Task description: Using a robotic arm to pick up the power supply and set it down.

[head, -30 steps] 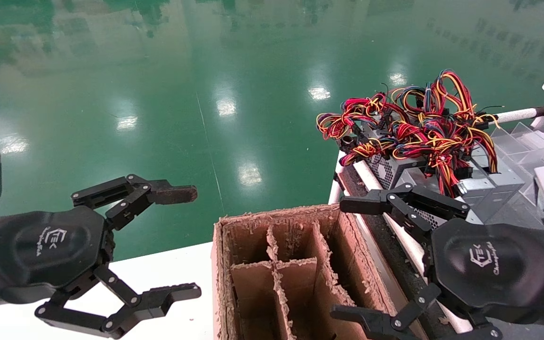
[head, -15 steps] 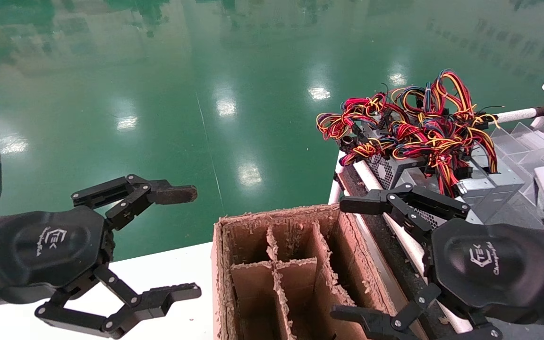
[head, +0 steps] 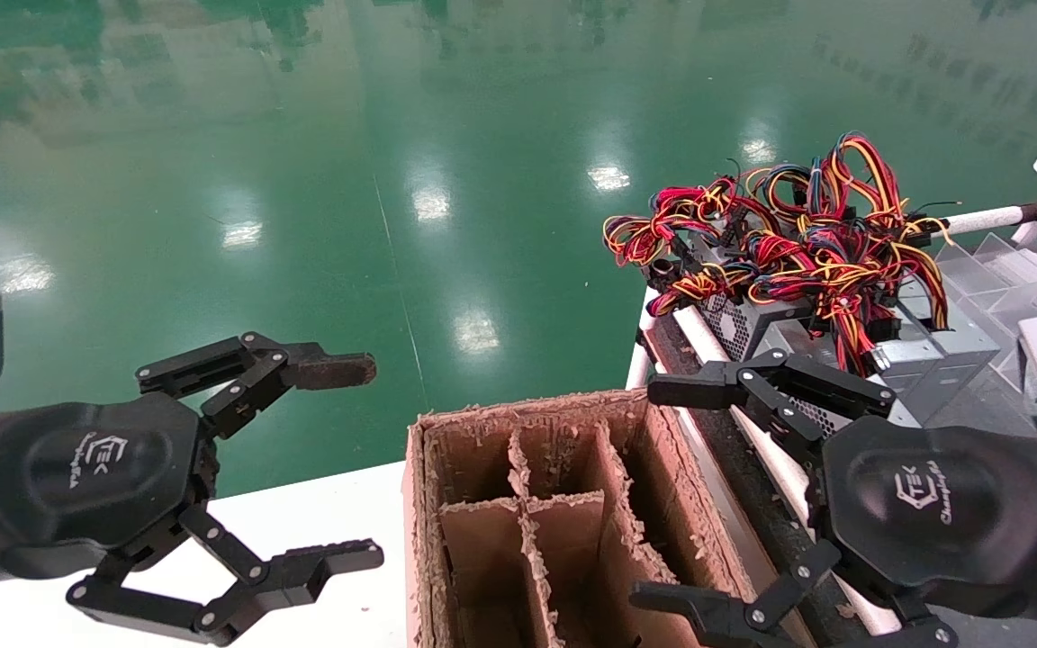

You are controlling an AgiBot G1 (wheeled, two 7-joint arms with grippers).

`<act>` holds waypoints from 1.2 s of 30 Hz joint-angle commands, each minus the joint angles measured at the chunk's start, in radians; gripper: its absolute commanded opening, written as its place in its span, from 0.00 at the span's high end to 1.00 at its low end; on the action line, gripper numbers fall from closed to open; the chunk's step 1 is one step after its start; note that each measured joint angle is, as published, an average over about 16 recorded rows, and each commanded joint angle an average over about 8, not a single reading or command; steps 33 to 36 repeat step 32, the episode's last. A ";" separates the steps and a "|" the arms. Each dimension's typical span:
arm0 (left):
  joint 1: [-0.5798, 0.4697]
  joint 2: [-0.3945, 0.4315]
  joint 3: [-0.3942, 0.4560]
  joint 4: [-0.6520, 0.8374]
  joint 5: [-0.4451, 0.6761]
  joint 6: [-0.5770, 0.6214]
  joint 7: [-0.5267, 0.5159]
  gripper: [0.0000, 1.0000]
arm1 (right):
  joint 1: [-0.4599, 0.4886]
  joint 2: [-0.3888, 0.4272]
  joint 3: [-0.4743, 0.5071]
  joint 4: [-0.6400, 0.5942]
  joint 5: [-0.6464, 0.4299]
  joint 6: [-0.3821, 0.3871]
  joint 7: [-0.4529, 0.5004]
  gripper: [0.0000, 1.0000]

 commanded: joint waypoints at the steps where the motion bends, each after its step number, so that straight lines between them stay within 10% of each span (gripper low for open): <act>1: 0.000 0.000 0.000 0.000 0.000 0.000 0.000 0.00 | 0.000 0.000 0.000 0.000 0.000 0.000 0.000 0.00; 36: 0.000 0.000 0.000 0.000 0.000 0.000 0.000 0.00 | 0.000 0.000 0.000 0.000 0.000 0.000 0.000 0.00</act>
